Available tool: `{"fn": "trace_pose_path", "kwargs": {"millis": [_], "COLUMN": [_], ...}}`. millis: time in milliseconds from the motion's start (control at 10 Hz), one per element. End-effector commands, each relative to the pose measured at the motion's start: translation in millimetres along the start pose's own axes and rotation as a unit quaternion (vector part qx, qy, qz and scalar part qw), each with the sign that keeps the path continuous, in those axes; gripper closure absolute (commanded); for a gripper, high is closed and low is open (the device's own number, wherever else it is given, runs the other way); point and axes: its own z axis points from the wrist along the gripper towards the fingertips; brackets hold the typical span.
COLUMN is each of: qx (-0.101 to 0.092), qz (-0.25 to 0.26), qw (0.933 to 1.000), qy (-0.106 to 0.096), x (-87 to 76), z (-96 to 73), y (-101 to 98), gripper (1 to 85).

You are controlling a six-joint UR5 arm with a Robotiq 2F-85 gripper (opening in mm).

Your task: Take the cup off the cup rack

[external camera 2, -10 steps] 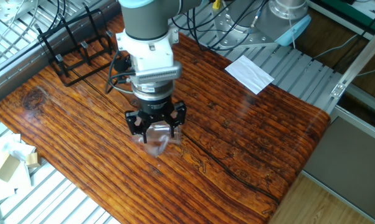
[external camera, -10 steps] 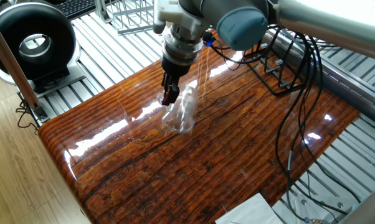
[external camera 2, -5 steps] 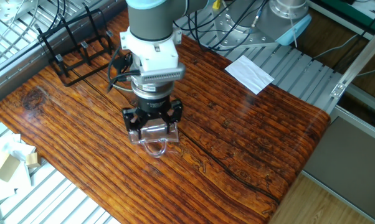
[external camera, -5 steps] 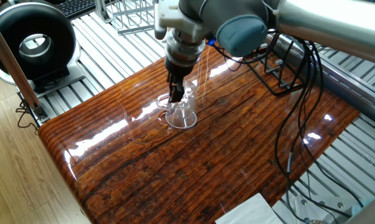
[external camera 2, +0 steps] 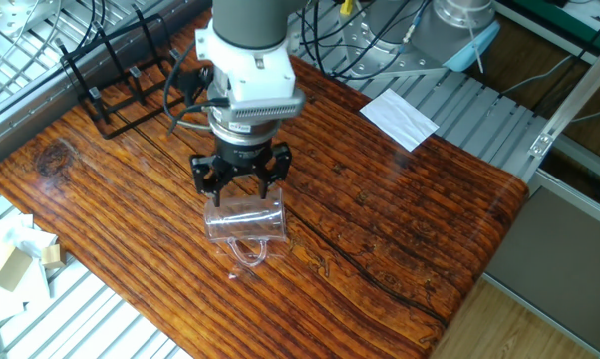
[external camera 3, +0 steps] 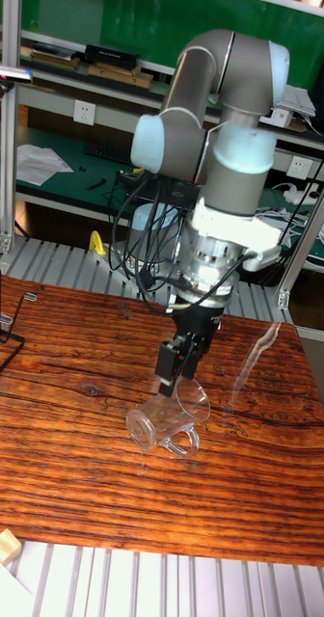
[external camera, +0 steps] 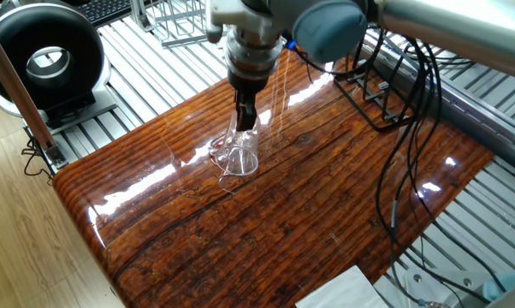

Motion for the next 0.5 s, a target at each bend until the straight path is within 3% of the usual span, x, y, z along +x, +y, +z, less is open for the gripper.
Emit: {"fn": "trace_pose_path", "kwargs": {"millis": [0, 400], "qx": [-0.012, -0.009], "qz": [0.036, 0.05], "qw": [0.9992, 0.9987], "qy": [-0.01, -0.007], "x": [-8.7, -8.6], "z": [-7.5, -5.6], "y": [14.4, 26.3], "gripper": [19.3, 19.3]}}
